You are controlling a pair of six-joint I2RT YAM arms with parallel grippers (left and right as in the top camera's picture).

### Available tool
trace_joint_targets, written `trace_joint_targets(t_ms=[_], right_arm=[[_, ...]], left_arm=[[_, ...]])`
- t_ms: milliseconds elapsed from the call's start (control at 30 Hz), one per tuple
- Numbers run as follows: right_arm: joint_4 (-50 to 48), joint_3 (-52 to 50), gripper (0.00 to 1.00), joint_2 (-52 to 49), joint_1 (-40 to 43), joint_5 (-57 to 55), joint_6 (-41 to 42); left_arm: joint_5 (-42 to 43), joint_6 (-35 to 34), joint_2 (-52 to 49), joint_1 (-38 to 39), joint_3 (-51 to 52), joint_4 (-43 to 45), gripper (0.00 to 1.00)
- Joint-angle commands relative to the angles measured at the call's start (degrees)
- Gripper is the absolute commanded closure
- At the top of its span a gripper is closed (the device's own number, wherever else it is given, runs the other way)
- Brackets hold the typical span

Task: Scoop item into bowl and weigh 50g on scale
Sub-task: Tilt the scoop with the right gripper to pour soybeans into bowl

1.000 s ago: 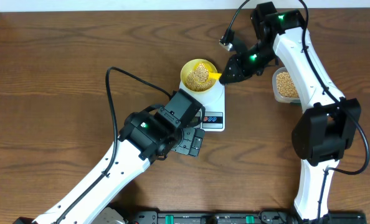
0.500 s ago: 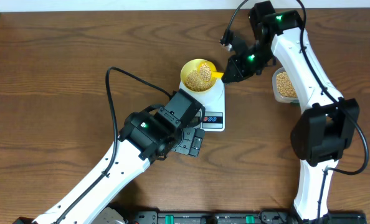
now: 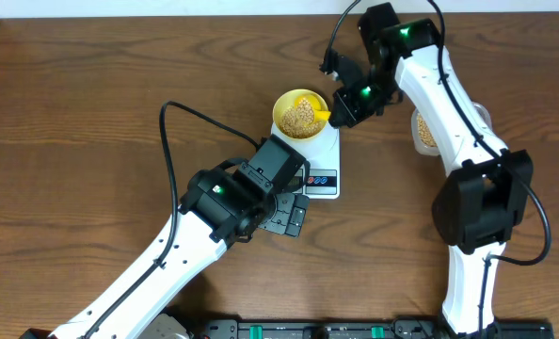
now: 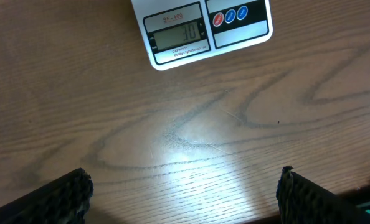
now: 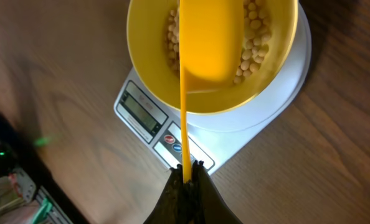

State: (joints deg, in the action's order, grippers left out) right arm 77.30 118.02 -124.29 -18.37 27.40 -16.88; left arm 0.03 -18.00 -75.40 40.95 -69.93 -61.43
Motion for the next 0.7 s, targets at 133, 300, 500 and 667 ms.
trace_joint_targets(t_ms=[133,300,500,667], right_arm=[[-0.5,1.1,0.98,-0.5,-0.9,-1.8,0.5],[-1.3,1.1,0.99,-0.5,-1.1,-1.9,0.5],[-1.7,1.1,0.99,-0.5,-2.0,-3.1,-0.1],[-1.9,1.1,0.99,-0.5,-2.6,-3.3,-0.9]], left_arm=[[-0.7,0.5,-0.3,-0.2,-0.7,-0.2,0.03],[-0.7,0.5,-0.3,-0.2,-0.7,-0.2,0.03],[-0.7,0.5,-0.3,-0.2,-0.7,-0.2,0.03],[-0.7,0.5,-0.3,-0.2,-0.7,-0.2,0.03]])
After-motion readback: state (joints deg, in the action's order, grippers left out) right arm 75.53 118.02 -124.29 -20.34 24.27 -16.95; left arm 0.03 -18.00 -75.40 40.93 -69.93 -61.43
